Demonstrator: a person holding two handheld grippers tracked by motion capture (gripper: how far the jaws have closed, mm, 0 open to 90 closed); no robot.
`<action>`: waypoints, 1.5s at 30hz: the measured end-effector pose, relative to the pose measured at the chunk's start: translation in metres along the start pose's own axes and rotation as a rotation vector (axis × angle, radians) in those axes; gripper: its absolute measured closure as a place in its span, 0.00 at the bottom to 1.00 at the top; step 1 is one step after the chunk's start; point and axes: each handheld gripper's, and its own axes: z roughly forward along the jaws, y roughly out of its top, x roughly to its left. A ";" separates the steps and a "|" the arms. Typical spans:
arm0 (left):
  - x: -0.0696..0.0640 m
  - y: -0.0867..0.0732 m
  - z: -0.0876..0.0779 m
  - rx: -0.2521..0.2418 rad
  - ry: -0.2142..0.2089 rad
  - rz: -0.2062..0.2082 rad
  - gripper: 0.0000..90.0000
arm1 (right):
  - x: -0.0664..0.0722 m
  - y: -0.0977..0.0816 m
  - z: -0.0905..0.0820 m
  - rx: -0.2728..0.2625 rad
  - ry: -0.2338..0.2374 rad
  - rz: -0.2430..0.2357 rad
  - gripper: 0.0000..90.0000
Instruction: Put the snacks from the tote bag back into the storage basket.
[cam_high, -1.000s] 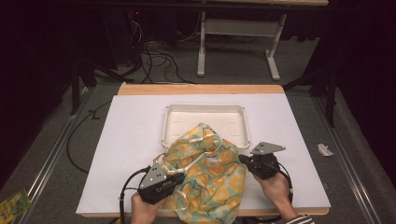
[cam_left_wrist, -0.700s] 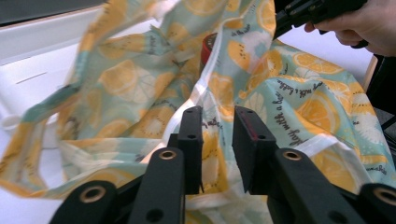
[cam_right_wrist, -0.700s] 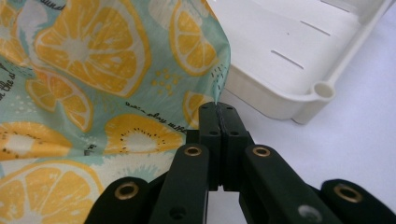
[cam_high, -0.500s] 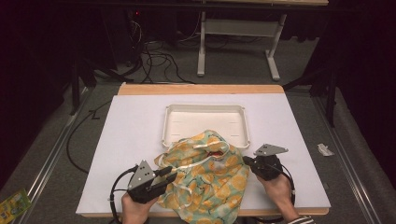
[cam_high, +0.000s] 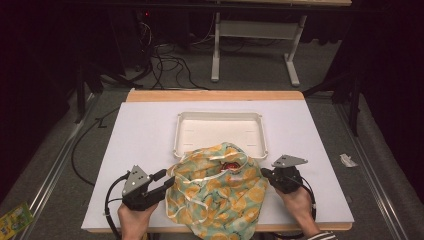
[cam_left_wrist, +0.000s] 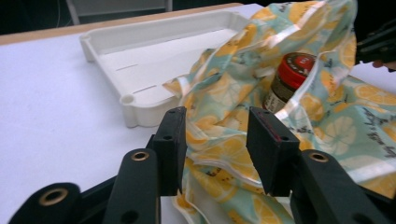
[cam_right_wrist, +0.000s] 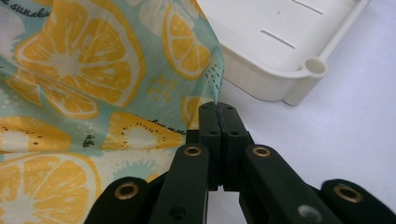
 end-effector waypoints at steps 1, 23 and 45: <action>0.001 0.000 0.001 0.003 0.002 -0.006 0.64 | 0.000 0.000 0.000 0.000 0.000 0.000 1.00; 0.000 0.011 0.013 0.008 -0.092 0.004 1.00 | -0.005 -0.004 0.003 0.006 -0.009 0.009 1.00; -0.026 0.024 0.018 -0.006 -0.193 0.066 1.00 | 0.003 0.012 -0.025 -0.067 -0.002 0.007 0.79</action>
